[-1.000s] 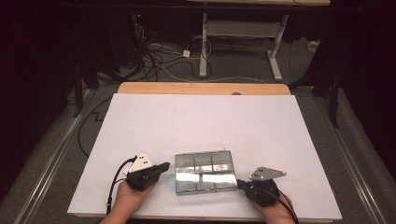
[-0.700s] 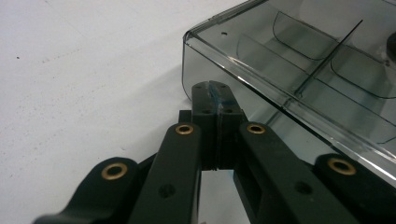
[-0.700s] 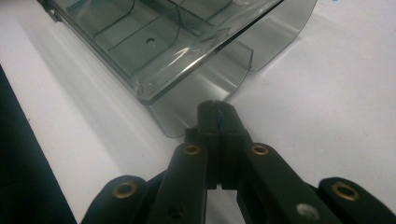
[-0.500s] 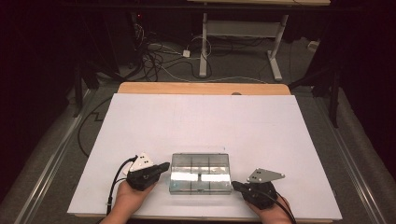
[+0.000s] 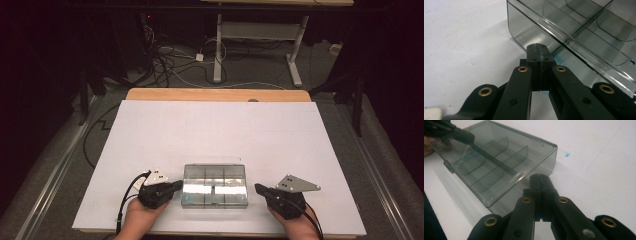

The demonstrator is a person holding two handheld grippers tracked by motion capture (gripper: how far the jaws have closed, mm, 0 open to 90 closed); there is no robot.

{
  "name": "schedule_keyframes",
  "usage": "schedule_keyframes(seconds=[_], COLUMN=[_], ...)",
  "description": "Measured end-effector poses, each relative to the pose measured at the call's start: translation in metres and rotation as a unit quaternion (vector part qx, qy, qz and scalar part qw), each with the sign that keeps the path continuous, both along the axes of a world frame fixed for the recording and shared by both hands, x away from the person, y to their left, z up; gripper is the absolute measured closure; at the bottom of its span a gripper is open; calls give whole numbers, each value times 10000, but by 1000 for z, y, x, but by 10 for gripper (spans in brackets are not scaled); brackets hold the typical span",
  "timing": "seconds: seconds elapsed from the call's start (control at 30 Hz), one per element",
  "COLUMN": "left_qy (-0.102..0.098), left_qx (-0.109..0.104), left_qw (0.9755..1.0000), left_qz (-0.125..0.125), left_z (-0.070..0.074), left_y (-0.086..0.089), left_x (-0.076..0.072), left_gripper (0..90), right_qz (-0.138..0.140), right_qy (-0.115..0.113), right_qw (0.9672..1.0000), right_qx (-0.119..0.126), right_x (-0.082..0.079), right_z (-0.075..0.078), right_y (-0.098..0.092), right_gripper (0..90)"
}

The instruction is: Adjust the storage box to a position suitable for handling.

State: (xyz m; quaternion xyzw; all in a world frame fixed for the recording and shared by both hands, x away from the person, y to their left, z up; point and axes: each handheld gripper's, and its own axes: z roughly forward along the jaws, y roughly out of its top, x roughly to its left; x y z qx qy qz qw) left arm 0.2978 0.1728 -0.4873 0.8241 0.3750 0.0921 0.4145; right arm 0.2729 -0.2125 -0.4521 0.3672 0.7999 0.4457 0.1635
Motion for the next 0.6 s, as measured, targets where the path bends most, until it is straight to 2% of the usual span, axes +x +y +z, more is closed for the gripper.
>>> schedule_keyframes(seconds=[0.27, 0.47, 0.6], left_qy=[14, 3, 50], left_qx=[63, 152, 100], left_qw=[9999, 9998, 9998], left_qz=[-85, -151, -172], left_z=[0, 0, -1], left_y=[-5, -10, -9], left_x=[-2, -2, -1], left_gripper=[877, 877, 877], right_qz=[309, 530, 710], right_qy=[-324, -380, -352], right_qw=[9988, 9976, 9965], right_qx=[178, 218, 251], right_x=[-3, -4, -3], right_z=[15, 18, 17], right_y=[10, 24, 34], right_gripper=[900, 900, 900])
